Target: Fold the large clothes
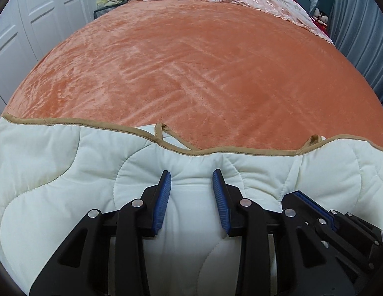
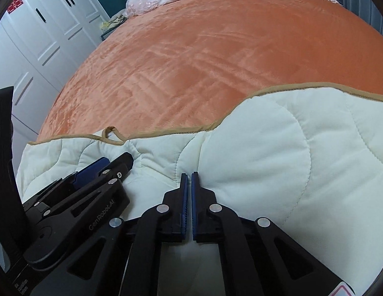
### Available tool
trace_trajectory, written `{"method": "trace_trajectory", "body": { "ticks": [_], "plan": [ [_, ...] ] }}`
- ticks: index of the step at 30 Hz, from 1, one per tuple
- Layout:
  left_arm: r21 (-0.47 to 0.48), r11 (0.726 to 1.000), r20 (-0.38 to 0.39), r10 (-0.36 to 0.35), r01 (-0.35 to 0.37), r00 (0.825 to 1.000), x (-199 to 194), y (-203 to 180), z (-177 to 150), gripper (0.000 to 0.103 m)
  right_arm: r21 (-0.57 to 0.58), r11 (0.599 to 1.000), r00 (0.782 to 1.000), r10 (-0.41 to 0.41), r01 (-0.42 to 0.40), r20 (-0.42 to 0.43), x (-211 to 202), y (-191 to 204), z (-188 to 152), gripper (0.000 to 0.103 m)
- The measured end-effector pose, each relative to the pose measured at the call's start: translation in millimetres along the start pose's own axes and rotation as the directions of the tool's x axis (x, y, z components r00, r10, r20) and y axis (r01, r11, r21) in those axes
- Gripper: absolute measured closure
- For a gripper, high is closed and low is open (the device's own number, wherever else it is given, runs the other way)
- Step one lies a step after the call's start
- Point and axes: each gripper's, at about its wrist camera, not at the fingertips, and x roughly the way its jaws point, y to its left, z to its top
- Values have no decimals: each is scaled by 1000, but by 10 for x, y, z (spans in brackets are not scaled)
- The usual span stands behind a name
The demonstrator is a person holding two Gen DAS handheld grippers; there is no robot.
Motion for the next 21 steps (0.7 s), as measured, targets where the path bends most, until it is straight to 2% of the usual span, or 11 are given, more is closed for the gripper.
{"method": "trace_trajectory", "body": {
  "ticks": [18,20,21],
  "plan": [
    [-31,999,79,-13,16,997,89,22,-41,69,15,1000,995,14,-16,97,127,-37,2,103],
    [-26,1000,73,-8,10,997,85,8,-20,69,14,1000,993,-11,10,119,62,-22,5,103],
    [-23,1000,68,-6,7,998,70,1,-7,68,27,998,985,-67,63,161,-62,-6,4,103]
  ]
}}
